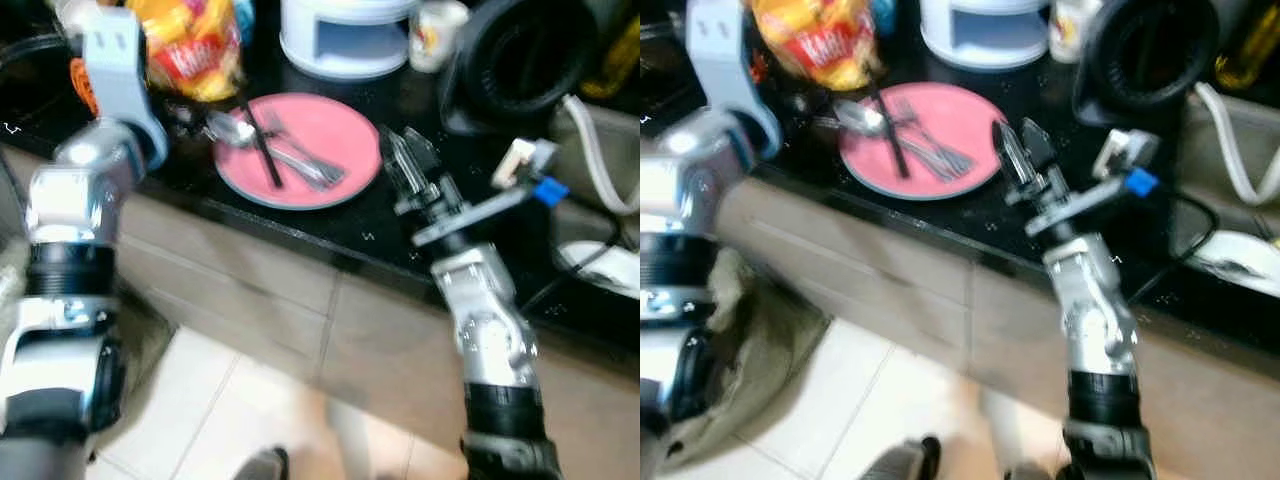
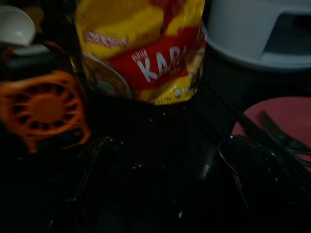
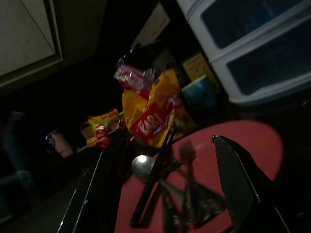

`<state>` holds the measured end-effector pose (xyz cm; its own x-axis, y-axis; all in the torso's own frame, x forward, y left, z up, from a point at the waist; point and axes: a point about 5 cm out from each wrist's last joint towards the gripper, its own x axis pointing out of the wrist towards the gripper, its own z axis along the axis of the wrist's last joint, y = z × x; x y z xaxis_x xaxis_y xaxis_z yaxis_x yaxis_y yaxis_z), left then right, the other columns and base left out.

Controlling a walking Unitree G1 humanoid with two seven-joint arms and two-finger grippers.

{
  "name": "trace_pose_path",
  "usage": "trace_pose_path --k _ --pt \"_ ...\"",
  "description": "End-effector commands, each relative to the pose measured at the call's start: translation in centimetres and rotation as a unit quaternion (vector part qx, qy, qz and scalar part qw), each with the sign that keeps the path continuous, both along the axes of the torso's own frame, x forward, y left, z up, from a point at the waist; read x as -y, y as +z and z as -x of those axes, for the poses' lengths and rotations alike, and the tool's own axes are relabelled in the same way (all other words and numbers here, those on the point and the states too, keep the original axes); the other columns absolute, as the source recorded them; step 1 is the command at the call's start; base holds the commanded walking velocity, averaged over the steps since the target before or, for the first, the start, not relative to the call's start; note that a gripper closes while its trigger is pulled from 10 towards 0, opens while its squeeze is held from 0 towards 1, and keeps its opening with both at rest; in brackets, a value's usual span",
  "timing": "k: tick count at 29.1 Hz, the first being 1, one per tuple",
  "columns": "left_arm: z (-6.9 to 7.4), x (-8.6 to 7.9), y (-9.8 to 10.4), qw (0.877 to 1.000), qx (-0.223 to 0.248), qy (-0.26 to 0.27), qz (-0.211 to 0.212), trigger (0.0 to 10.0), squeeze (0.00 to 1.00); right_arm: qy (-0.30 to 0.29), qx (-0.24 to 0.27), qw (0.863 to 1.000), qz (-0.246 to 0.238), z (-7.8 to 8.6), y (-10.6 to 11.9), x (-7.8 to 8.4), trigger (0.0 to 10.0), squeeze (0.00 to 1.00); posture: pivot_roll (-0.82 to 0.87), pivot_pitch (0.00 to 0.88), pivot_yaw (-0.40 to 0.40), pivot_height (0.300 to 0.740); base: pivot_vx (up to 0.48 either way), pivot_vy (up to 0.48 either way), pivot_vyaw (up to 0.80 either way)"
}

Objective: Kitchen organization

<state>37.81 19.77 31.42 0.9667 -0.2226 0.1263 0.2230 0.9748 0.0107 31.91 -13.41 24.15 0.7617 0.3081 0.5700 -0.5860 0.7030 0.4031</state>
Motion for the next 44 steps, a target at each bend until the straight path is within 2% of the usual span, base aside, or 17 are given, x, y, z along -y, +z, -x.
trace_pose_path --k 1,10,12,14,21,31,34,41,44 --pt "0.4 0.1 0.2 1.0 0.017 -0.015 0.003 10.0 0.0 -0.019 0.0 1.0 -0.009 0.0 0.0 0.7 10.0 0.0 0.1 0.154 0.014 0.74 0.0 0.0 0.0" --pt "0.7 0.3 0.8 0.999 0.038 -0.02 -0.007 10.0 0.0 -0.024 0.004 1.0 -0.009 0.0 0.1 0.8 10.0 0.0 0.1 0.153 0.014 0.74 0.0 -0.278 0.0" --pt "0.8 0.4 1.0 0.999 0.046 -0.021 0.008 10.0 0.0 -0.026 0.004 1.0 -0.008 -0.1 0.1 0.8 10.0 0.0 0.1 0.152 0.014 0.74 0.0 0.0 0.0" --pt "1.0 0.7 1.3 0.998 0.061 -0.033 0.006 10.0 0.0 -0.033 0.003 0.999 -0.007 -0.1 0.1 0.9 10.0 0.0 0.1 0.152 0.013 0.74 0.0 0.0 0.0" --pt "1.2 1.0 1.3 0.997 0.063 -0.04 0.008 10.0 0.0 -0.052 0.007 0.999 -0.005 -0.2 0.4 1.4 10.0 0.0 0.09 0.151 0.012 0.74 0.0 0.0 0.0" --pt "1.2 0.7 1.1 0.996 0.069 -0.047 0.019 10.0 0.0 -0.077 0.013 0.996 0.034 -0.3 0.6 1.4 10.0 0.0 0.09 0.15 0.009 0.74 0.0 0.0 0.0" --pt "0.9 0.6 0.4 0.996 0.053 -0.06 0.05 10.0 0.0 -0.08 0.018 0.996 0.047 -0.2 0.8 1.3 10.0 0.0 0.08 0.152 0.008 0.74 0.0 0.0 0.0" --pt "0.5 1.2 -0.2 0.993 0.036 -0.089 0.069 10.0 0.0 -0.069 0.031 0.995 0.064 0.1 1.1 1.1 10.0 0.0 0.08 0.156 0.01 0.74 0.0 0.0 0.0" --pt "-0.3 1.1 -1.0 0.99 0.009 -0.086 0.112 10.0 0.0 -0.042 0.057 0.995 0.072 1.0 1.8 0.6 10.0 0.0 0.06 0.163 0.009 0.74 0.0 0.0 0.0"
